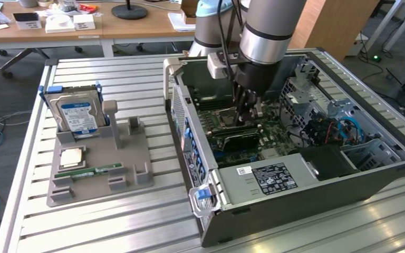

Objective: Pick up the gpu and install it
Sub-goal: 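Press down on the gpu until it lock into place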

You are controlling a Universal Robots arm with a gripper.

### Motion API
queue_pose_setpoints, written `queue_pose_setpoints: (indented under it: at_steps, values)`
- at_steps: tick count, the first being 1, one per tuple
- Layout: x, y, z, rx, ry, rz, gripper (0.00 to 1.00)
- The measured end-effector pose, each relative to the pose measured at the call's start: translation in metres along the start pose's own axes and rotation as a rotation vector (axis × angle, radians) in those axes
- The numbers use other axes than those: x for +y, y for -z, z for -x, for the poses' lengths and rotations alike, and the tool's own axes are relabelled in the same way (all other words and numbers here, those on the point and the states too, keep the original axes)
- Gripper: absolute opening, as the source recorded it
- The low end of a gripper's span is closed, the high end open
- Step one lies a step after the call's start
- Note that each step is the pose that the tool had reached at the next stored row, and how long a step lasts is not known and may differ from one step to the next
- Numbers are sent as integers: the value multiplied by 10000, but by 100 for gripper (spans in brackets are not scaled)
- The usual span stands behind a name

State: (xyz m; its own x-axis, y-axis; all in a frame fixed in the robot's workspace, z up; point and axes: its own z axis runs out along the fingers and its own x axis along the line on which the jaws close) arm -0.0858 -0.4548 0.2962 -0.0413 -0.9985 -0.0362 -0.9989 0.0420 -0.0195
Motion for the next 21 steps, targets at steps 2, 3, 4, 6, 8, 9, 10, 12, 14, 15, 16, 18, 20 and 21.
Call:
queue_pose_setpoints:
  at_steps: [2,3,4,6,8,9,10,12,14,15,16,18,20,21]
  values:
    - [-5,36,2,1,-1,8,11]
    - [-8,54,4,1,-1,10,11]
    - [-10,71,4,1,-1,12,11]
    - [-14,107,6,1,0,15,11]
    - [-19,133,7,2,0,22,11]
    - [-20,134,7,0,-1,23,11]
    - [-21,133,7,-1,-2,24,11]
    - [-21,134,7,0,-2,24,11]
    - [-24,135,7,2,0,26,11]
    - [-31,136,7,4,2,27,11]
    - [-36,136,7,4,1,27,11]
    - [-37,134,8,2,-1,26,11]
    - [-37,135,8,2,-1,26,11]
    - [-37,135,8,2,-1,26,11]
